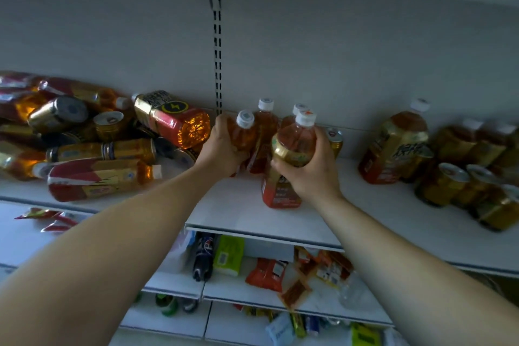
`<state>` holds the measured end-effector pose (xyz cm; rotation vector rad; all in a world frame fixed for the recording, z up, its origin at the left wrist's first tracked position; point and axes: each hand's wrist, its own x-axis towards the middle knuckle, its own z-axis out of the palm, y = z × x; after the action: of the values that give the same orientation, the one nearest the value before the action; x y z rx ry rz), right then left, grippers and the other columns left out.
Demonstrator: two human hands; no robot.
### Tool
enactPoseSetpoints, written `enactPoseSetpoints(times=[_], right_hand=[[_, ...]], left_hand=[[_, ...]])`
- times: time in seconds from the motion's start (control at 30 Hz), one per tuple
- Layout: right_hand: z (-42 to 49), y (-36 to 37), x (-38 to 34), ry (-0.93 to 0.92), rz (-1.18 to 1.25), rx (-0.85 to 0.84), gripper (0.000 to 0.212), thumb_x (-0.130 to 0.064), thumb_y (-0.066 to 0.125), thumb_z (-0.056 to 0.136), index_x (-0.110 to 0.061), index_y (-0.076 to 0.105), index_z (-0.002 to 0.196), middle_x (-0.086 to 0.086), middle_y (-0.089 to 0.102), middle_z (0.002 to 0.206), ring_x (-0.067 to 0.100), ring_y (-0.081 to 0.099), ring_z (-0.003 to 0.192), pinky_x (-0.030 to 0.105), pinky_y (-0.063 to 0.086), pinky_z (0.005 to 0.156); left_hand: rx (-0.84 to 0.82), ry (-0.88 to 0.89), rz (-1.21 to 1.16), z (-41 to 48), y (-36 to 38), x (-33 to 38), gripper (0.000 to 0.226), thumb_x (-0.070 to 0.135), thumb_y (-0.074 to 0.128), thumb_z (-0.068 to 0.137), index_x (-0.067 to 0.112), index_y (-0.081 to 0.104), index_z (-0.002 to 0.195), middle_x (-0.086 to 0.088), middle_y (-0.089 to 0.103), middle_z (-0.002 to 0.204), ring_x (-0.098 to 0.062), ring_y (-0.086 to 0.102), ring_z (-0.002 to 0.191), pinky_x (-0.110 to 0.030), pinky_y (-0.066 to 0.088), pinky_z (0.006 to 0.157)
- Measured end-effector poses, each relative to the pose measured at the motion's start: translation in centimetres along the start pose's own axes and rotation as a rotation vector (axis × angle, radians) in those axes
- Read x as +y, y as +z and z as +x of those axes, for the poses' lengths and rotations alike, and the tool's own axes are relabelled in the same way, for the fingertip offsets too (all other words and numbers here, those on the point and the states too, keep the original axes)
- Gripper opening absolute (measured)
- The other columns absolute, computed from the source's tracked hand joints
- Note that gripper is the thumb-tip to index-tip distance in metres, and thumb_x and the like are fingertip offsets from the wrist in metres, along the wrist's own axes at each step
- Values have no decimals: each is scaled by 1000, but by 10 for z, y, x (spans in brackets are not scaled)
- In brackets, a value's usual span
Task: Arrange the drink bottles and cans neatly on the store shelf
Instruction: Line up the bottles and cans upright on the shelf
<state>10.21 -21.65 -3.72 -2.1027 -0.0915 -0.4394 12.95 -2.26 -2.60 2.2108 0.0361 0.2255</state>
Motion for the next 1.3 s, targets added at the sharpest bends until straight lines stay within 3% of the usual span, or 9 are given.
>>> enactPoseSetpoints(times=[0.23,0.4,0.5,0.63,0.8,0.97,1.07,1.17,1.3], right_hand=[[-19,-46,11,75,-51,180,77,-46,84,61,-32,46,127,-7,57,122,13,54,113,37,45,98],[-40,-103,31,189,-82,301,90,-58,79,56,-36,41,134,-9,55,128,14,52,118,40,43,103],[-53,-142,46,219,-90,354,88,-55,81,57,-36,42,133,-8,56,127,14,53,118,42,44,103],[-68,-198,76,229,-116,376,82,-47,84,63,-36,42,133,-7,53,129,12,51,118,36,42,102],[-71,-274,121,203,-108,387,79,-48,84,59,-40,44,126,-9,57,126,15,53,118,40,44,102],[-74,-342,162,207,-103,364,86,-59,79,53,-45,39,129,-7,56,125,16,53,117,42,46,101],[-73,-377,182,221,-94,359,84,-55,81,56,-45,38,128,-6,55,124,16,53,117,43,44,102],[-69,-400,195,223,-97,355,82,-45,84,64,-38,39,132,-5,53,126,16,50,119,42,42,103],[-58,-419,212,250,-132,379,88,-50,82,63,-35,37,137,-3,51,130,18,49,122,42,42,104]], left_hand=[[-103,24,-105,-17,12,10,73,20,79,68,28,36,127,6,58,100,-22,59,94,-33,48,76],[-265,135,-119,-34,50,41,83,25,80,68,35,34,137,8,60,120,-19,57,110,-36,47,91],[-328,178,-130,-48,78,65,81,24,76,73,38,31,139,9,59,117,-16,57,107,-35,46,92],[-370,202,-141,-65,122,101,75,23,74,71,37,36,135,7,63,110,-18,61,101,-32,48,85],[-362,178,-156,-85,193,154,68,25,78,72,32,40,128,5,63,110,-19,61,100,-37,51,86],[-343,166,-148,-102,255,206,79,23,78,72,31,34,136,6,57,116,-14,54,99,-29,41,81],[-367,181,-125,-110,280,232,78,21,78,71,30,35,135,4,57,116,-15,54,101,-30,41,81],[-390,189,-165,-124,298,248,79,18,79,72,26,34,137,7,56,110,-15,54,102,-30,44,82],[-429,214,-198,-130,320,264,80,19,79,73,29,31,137,9,58,109,-14,56,102,-31,46,84]])
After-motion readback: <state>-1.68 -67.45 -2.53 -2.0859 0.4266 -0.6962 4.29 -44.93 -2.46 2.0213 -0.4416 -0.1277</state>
